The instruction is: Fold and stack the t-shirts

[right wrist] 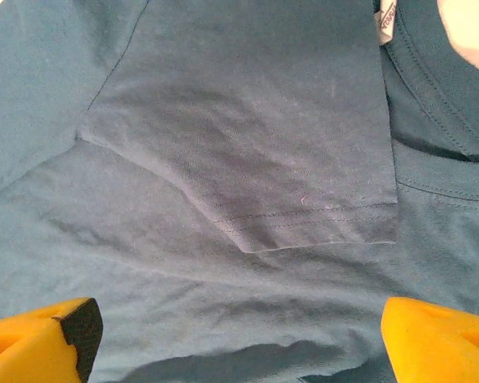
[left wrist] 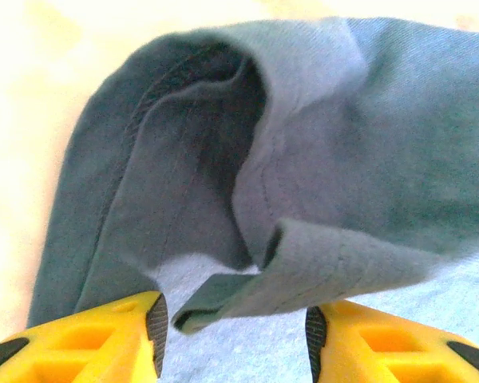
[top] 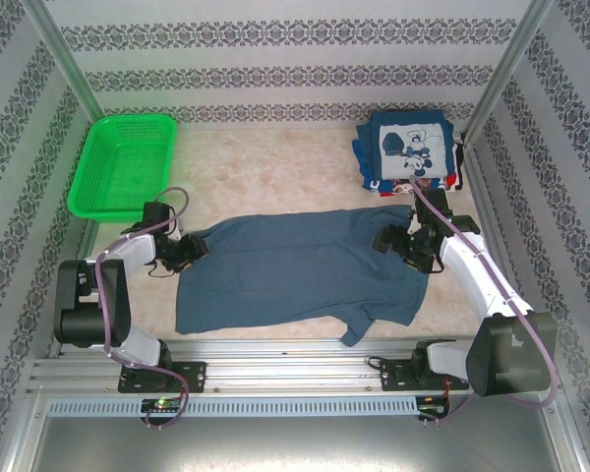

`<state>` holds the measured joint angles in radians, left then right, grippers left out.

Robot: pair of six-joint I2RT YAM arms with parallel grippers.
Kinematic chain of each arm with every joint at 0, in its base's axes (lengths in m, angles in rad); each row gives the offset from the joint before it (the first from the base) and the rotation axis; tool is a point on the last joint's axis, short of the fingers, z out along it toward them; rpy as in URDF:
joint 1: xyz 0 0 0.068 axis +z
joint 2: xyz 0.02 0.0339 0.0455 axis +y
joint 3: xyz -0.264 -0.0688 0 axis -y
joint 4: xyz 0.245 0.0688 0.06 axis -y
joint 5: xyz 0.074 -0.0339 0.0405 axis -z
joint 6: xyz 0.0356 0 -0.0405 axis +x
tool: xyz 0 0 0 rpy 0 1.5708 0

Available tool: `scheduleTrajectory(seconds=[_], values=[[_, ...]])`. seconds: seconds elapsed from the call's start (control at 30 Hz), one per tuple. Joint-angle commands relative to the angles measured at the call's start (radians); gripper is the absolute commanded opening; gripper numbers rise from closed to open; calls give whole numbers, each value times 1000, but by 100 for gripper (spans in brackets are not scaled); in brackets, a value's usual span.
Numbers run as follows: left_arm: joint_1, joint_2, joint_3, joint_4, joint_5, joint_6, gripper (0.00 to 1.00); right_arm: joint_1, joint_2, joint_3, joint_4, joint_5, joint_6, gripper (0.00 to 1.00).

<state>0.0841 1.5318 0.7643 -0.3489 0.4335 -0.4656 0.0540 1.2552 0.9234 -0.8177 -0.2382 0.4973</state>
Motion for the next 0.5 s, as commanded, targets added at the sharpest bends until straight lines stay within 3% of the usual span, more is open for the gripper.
scheduleTrajectory(seconds=[0.0, 0.13, 0.37, 0.47], values=[[-9, -20, -13, 100, 11, 49, 50, -13, -19, 8, 5, -16, 3, 91], [-9, -10, 0, 94, 6, 71, 43, -13, -25, -3, 12, -18, 11, 91], [-9, -31, 1, 62, -7, 103, 40, -13, -22, 0, 16, -19, 21, 91], [-9, -56, -3, 50, -27, 114, 32, -11, -22, 1, 23, -19, 24, 91]])
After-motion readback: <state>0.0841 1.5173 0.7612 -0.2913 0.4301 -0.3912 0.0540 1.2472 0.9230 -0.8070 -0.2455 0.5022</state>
